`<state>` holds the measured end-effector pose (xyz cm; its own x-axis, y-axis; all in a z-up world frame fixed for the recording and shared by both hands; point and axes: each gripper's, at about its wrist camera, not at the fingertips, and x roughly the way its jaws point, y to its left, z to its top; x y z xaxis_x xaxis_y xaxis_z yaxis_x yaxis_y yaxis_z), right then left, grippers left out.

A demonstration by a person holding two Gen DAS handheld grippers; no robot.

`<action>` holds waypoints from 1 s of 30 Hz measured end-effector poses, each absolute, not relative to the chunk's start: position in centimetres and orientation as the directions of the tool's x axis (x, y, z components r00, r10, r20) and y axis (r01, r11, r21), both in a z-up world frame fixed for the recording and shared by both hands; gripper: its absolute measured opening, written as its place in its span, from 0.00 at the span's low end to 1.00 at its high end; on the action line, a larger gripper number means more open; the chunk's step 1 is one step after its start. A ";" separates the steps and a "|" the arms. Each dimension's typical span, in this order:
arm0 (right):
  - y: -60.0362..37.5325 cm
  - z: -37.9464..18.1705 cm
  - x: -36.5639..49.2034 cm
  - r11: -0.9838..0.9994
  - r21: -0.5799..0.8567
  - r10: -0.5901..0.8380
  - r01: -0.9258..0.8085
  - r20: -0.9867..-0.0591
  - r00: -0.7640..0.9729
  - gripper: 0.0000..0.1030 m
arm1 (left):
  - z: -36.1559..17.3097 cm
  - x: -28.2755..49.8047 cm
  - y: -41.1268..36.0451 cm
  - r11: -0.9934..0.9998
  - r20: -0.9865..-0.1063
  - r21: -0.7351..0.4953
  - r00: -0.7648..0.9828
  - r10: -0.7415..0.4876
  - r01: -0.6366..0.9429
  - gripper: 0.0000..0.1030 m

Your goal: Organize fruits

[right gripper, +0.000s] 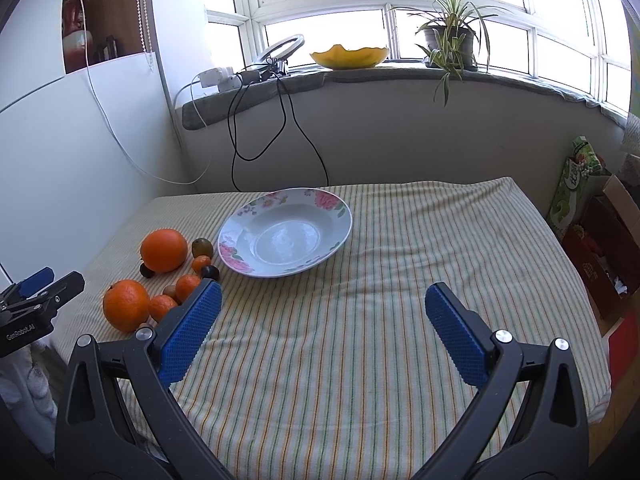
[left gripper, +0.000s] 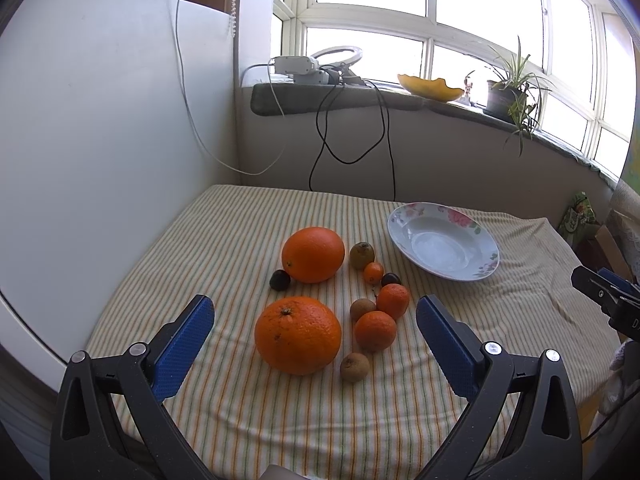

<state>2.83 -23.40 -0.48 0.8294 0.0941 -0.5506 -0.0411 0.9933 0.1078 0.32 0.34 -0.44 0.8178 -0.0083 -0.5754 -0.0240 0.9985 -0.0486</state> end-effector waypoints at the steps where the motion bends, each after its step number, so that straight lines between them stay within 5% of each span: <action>1: -23.5 -0.5 2.8 0.993 0.108 0.095 -0.042 -0.550 0.830 1.00 | -0.4 0.3 0.4 0.998 -0.575 -0.050 0.818 -0.009 -0.024 0.98; 30: -22.0 -1.3 4.3 0.990 0.113 0.136 -0.086 -0.578 0.804 1.00 | -1.3 1.2 1.0 0.997 -0.595 -0.064 0.804 -0.007 -0.039 0.98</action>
<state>4.26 -21.97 -1.32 0.8044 0.1358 -0.5783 -0.0860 0.9899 0.1129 1.25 0.99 -1.31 0.8036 -0.0066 -0.5952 -0.0392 0.9972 -0.0639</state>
